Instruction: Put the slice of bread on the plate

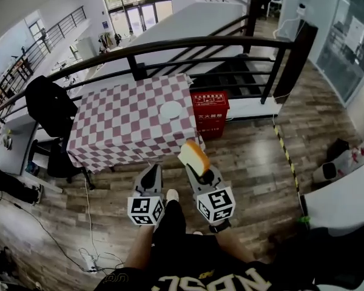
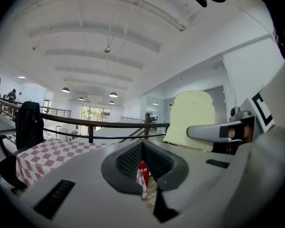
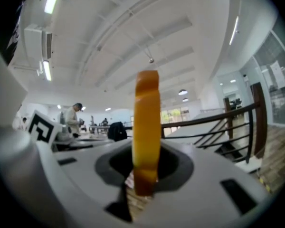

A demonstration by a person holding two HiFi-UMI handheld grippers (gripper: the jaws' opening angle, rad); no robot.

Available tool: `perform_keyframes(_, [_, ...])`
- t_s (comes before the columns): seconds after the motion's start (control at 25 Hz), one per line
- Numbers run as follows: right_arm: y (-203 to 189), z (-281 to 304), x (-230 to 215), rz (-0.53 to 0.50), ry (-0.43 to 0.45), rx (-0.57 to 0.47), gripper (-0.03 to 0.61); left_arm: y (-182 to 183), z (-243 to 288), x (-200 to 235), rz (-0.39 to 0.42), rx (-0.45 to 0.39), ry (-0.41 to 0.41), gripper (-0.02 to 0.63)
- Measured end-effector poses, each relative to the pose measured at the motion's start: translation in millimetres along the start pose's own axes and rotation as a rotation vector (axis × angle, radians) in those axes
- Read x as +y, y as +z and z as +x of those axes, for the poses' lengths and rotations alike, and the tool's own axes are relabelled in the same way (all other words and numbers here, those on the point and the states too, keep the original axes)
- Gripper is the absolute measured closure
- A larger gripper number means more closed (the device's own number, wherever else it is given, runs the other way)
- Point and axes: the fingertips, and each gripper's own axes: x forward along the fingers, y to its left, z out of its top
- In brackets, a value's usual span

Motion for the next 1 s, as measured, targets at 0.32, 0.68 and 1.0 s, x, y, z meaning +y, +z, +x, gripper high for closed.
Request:
perform_keyframes(0.32, [13.2,93.6,-42.4,-0.013,0.022,0.043,0.483,19.0,113.3,35.5,0.036,-0.013,-0.078,0.595])
perform_keyframes(0.68, [26.2,231.5,-71.3,-0.033,0.021,0.08,0.483,42.7,203.6,127.1,-0.012,-0.05,-0.068,0.595])
perform_keyframes(1.0, [9.2,344.7,-60.0,0.012,0.092,0.113,0.483,27.9,250.9,239.6,-0.074,-0.017,0.058,0.595])
